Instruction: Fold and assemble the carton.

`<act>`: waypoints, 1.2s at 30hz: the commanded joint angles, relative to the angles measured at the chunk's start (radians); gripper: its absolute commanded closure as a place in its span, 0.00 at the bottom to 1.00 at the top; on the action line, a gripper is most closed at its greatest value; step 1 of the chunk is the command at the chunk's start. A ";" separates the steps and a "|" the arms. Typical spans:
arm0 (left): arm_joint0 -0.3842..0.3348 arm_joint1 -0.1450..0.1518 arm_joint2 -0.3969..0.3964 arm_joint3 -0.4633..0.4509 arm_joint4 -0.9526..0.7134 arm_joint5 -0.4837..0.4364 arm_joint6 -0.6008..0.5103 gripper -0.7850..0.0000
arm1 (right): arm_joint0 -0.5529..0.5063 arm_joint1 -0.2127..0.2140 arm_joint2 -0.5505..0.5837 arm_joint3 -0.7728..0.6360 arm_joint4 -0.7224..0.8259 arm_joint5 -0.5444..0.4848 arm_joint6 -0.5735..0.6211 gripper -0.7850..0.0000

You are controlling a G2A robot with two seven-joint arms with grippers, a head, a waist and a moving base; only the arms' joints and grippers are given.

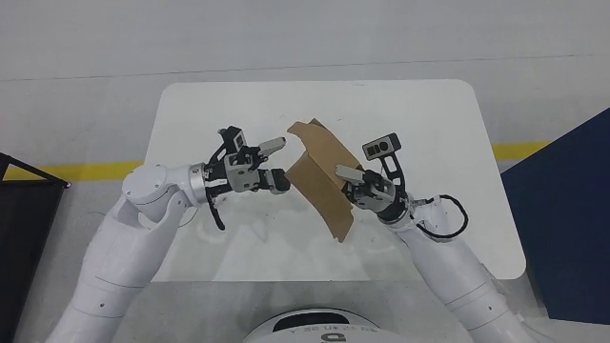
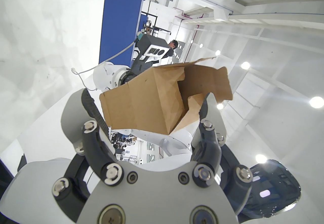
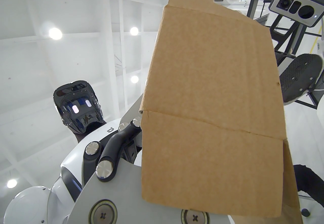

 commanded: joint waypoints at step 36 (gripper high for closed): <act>-0.099 -0.012 0.125 -0.005 0.079 0.086 0.045 0.00 | 0.010 -0.013 0.005 0.030 0.017 0.064 0.009 1.00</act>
